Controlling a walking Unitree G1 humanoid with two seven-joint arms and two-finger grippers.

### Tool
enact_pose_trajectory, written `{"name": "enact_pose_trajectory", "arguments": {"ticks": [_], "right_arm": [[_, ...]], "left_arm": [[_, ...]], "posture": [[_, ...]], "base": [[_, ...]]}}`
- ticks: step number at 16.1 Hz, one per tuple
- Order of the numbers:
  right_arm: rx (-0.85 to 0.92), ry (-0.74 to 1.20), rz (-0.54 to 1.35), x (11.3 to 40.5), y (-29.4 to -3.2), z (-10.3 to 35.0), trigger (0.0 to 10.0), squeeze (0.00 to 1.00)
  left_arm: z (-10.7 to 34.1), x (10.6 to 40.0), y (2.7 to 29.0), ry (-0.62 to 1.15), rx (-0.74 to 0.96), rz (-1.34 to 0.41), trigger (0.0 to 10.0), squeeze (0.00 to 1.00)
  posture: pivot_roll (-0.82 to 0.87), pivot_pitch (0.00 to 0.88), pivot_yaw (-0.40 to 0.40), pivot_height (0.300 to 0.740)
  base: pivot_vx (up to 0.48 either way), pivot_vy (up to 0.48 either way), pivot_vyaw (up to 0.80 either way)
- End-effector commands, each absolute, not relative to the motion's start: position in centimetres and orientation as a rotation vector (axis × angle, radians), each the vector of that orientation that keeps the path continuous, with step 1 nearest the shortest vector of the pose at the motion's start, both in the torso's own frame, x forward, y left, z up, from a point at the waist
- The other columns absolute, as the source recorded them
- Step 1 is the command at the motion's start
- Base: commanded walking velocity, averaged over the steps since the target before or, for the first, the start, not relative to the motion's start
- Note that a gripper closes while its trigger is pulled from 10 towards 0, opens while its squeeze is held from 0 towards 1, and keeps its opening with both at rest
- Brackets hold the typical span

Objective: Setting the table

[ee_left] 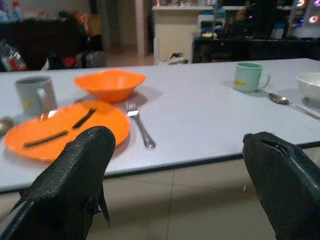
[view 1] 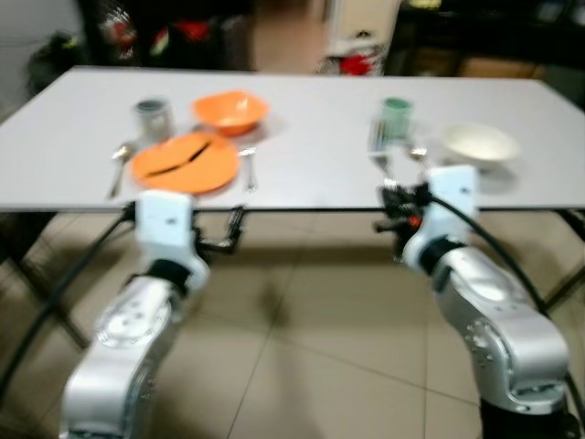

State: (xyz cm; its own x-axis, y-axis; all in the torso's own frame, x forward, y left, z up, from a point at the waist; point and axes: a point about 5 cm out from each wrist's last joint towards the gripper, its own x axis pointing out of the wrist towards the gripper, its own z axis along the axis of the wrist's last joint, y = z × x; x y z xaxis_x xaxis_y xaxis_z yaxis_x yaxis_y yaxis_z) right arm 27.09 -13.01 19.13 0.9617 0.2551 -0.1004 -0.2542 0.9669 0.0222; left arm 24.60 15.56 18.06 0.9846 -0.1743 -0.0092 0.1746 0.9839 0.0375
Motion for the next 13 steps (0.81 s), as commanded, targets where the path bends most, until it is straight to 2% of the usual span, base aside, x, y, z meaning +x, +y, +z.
{"name": "enact_pose_trajectory", "arguments": {"ticks": [1, 13], "right_arm": [[0.000, 0.102, 0.238, 27.2, -13.6, 19.2, 10.0, 0.00], [-0.053, 0.152, 0.328, 28.1, -12.7, 18.1, 10.0, 0.00]], "left_arm": [[18.3, 24.6, 15.1, 0.000, 0.027, -0.191, 10.0, 0.00], [18.0, 24.0, 16.0, 0.019, 0.048, -0.162, 10.0, 0.00]], "posture": [[-0.12, 0.000, -0.026, 0.740], [-0.09, 0.002, -0.030, 0.740]], "base": [[0.259, 0.000, -0.80], [0.261, 0.000, -0.04]]}}
